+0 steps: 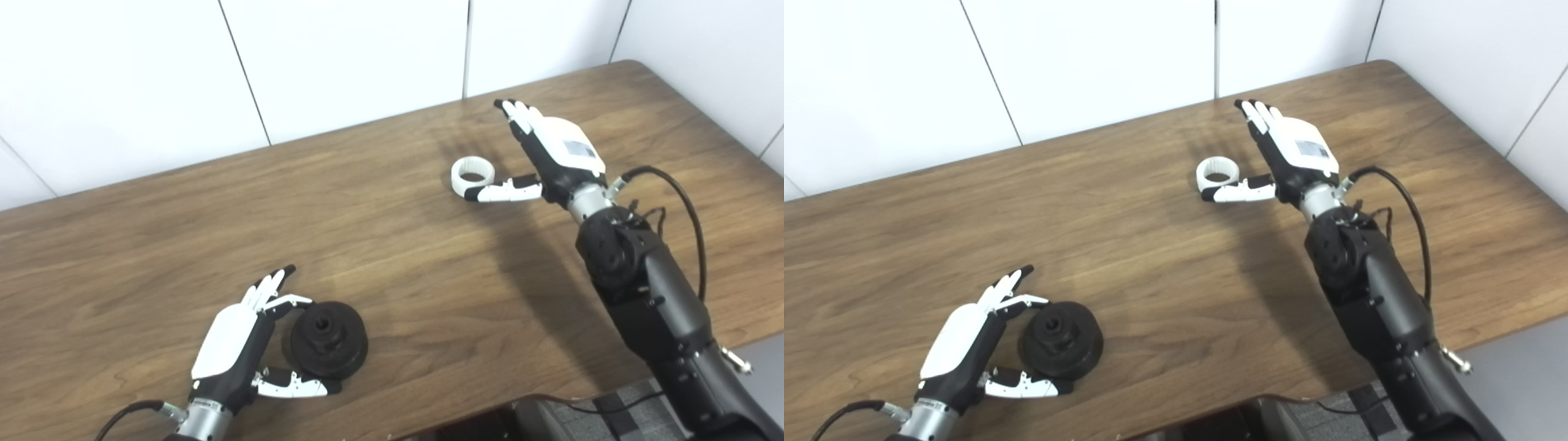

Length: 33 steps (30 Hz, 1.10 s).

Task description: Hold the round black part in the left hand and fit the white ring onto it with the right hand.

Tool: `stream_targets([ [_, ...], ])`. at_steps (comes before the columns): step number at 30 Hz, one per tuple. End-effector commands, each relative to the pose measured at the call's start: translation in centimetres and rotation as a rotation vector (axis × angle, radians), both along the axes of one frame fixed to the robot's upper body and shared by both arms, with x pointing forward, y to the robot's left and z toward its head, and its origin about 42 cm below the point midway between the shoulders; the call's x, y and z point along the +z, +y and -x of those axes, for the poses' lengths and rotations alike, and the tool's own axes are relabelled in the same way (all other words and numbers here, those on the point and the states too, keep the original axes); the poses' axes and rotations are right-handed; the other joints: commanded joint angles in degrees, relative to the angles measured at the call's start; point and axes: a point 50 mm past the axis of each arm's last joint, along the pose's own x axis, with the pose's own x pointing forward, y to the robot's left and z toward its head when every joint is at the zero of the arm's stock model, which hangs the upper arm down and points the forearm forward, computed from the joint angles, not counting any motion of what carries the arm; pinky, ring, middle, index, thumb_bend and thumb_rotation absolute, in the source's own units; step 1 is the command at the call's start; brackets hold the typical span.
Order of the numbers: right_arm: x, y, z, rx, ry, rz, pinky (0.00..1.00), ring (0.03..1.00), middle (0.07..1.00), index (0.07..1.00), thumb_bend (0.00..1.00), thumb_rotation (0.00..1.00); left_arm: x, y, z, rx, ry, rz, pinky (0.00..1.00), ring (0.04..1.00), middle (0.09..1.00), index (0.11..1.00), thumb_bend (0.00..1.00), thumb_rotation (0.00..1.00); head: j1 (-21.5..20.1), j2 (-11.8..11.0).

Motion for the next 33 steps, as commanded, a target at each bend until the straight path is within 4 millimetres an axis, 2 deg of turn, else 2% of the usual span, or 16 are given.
stream_targets([
  [1,2.2,-0.2,-1.7,0.019,-0.029,0.013,0.97,1.000,1.000,0.990,1.00,0.69,0.8,-0.2,-0.5,-0.009,-0.043,-0.001,1.00,1.000,1.000,0.622,0.97,0.33,0.20,0.05],
  [8,0.8,-0.1,-3.2,0.024,0.051,0.022,0.96,1.000,1.000,0.961,1.00,0.72,0.9,-0.4,-0.5,-0.007,-0.043,0.007,1.00,1.000,1.000,0.620,0.97,0.33,0.69,0.08],
  [15,-0.8,0.8,-3.4,0.026,0.091,0.031,0.97,1.000,1.000,0.907,1.00,0.72,0.9,-0.4,-0.4,-0.008,-0.038,0.012,1.00,1.000,1.000,0.623,0.97,0.32,1.13,-0.01],
  [23,-1.8,1.4,-3.9,0.023,0.092,0.066,0.99,1.000,1.000,0.863,1.00,0.65,1.0,-0.4,-0.2,-0.006,-0.038,0.005,1.00,1.000,1.000,0.624,0.97,0.33,1.54,0.16],
  [33,-2.7,1.2,-3.9,0.023,0.075,0.072,1.00,1.000,1.000,0.797,0.94,0.57,1.0,-0.3,0.0,-0.003,-0.036,0.009,1.00,1.000,1.000,0.623,0.96,0.32,1.73,0.48],
])
